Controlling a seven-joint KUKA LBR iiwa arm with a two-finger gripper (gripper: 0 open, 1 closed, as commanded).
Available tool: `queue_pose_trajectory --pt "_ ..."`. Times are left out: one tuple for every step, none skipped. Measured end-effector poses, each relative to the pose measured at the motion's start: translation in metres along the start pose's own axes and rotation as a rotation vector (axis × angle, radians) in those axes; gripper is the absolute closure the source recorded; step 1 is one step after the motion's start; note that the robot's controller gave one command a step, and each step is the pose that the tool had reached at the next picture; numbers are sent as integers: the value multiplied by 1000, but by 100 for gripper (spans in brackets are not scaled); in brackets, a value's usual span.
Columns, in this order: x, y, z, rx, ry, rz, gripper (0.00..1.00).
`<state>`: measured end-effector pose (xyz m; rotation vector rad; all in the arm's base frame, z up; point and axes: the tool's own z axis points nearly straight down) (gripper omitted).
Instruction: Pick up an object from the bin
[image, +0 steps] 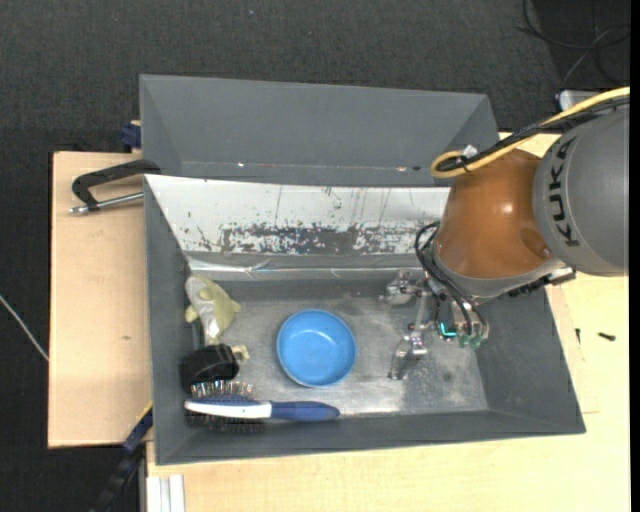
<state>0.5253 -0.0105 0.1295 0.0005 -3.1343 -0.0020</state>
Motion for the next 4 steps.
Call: queue_pose_trajectory --pt "-11 84 18 -4 -10 -91 0" --pt "-24 110 50 -2 -10 -57 0" --pt "-26 108 47 0 -17 -56 100" --pt "-17 112 -98 -1 -21 -105 100"
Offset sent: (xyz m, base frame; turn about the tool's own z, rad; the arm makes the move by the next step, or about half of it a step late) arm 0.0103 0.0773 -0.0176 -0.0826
